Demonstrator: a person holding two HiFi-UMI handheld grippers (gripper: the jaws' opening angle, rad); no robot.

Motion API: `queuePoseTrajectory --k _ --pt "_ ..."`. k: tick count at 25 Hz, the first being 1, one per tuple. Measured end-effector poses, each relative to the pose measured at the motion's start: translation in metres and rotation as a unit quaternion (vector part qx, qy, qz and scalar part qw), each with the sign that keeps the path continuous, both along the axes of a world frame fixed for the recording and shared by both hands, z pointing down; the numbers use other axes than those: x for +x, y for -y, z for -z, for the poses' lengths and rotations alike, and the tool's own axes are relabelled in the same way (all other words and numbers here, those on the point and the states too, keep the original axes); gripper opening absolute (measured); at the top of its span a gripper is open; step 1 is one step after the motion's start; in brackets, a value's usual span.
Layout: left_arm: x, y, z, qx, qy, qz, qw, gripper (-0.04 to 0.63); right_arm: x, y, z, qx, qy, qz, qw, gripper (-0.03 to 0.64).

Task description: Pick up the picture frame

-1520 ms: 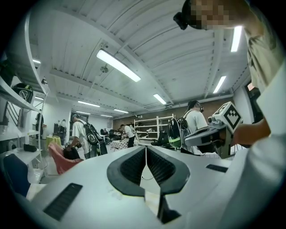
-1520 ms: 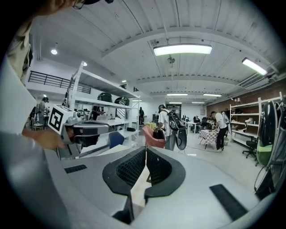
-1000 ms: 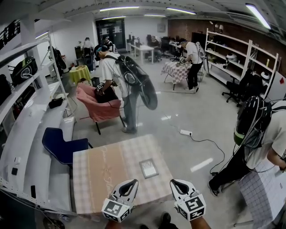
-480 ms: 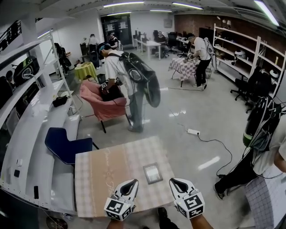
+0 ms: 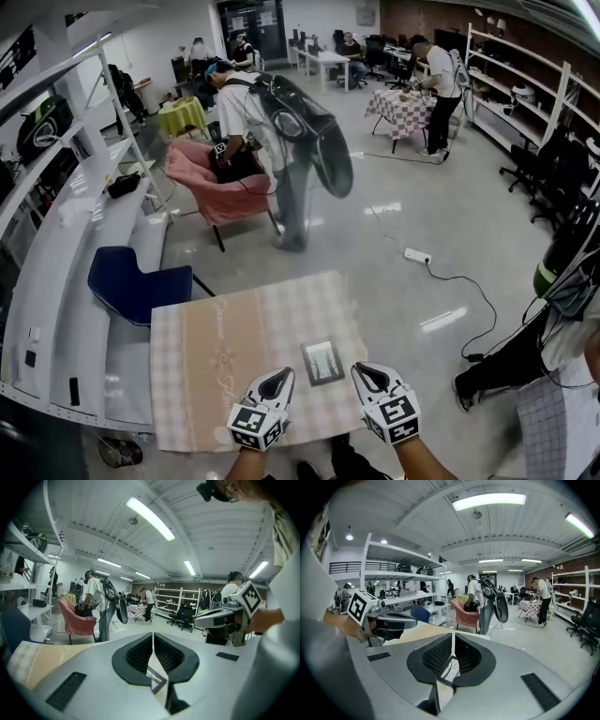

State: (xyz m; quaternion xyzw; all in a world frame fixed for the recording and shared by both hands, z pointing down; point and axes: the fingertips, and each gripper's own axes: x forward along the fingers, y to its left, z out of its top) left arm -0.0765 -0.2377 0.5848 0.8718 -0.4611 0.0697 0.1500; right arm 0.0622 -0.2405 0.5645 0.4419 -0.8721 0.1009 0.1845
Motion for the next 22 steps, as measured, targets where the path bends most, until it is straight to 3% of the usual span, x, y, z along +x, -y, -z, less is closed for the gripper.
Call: queuePoseTrajectory --k 10,22 --pt "0.006 0.045 -0.092 -0.095 -0.002 0.029 0.9951 0.02 -0.008 0.054 -0.094 -0.075 -0.015 0.021 0.997 0.029" --pt "0.018 0.076 -0.194 -0.198 -0.011 0.037 0.9795 0.021 -0.015 0.089 -0.197 -0.165 -0.03 0.038 0.985 0.029"
